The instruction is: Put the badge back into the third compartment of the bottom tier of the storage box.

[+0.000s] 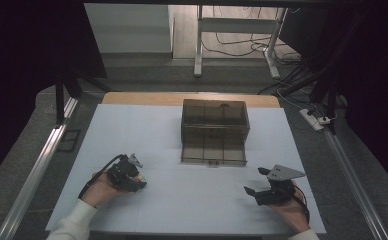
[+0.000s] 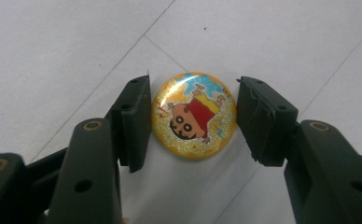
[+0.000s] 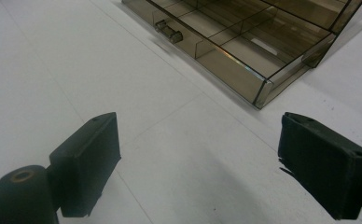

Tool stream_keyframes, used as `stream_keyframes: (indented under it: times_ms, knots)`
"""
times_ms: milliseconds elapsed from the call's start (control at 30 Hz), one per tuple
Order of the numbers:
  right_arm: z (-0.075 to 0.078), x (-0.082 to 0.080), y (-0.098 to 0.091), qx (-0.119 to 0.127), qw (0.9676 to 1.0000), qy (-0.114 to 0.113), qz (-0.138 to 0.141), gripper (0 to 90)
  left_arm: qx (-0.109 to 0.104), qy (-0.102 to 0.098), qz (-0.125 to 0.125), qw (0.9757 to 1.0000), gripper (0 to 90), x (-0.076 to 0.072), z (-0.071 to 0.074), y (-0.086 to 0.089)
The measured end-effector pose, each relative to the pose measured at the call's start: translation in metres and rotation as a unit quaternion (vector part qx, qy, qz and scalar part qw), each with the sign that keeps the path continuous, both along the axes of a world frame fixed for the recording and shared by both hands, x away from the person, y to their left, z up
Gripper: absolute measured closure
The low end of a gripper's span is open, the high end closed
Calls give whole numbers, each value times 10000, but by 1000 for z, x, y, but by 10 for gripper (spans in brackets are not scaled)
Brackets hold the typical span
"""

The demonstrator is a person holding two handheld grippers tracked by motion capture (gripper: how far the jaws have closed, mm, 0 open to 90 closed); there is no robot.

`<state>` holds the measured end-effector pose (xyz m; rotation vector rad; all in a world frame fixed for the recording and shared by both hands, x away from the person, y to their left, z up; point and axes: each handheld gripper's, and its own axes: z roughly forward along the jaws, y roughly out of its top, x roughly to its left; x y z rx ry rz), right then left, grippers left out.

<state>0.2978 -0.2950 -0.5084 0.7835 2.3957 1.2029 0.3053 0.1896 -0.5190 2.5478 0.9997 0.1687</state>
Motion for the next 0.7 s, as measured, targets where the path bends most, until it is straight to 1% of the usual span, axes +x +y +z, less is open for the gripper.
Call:
stream_keyframes:
  times_ms: [100,267,400,433,500,533,567,600,633,667,700]
  knots:
    - [0,0,0,2,10000,-2,-4,127,-16,-6,-2,10000,462,0,0,0]
    - [0,0,0,4,10000,14,-18,128,-84,-82,30,9999,462,0,2,2]
    - [0,0,0,10,10000,18,-22,128,-217,-191,91,9995,462,-1,6,5]
    - [-1,0,-1,9,10000,18,-22,128,-294,-249,135,9992,462,-1,8,7]
    - [-1,0,-1,11,10000,15,-25,128,-329,-275,153,9990,461,-2,9,8]
    - [-1,1,-1,11,10000,14,-22,128,-409,-333,184,9984,461,-2,11,10]
    - [-1,1,-1,13,10000,16,-20,128,-409,-333,184,9984,461,-2,11,10]
    - [-1,1,-1,12,10000,21,-20,128,-462,-355,197,9981,461,-2,12,11]
    - [-1,1,-1,12,10000,21,-21,128,-554,-414,236,9973,461,-3,14,13]
    - [-1,1,-1,12,10000,21,-21,128,-554,-414,236,9973,461,-3,14,13]
    - [-1,1,-1,15,10000,23,-25,128,-599,-447,254,9969,461,-3,15,13]
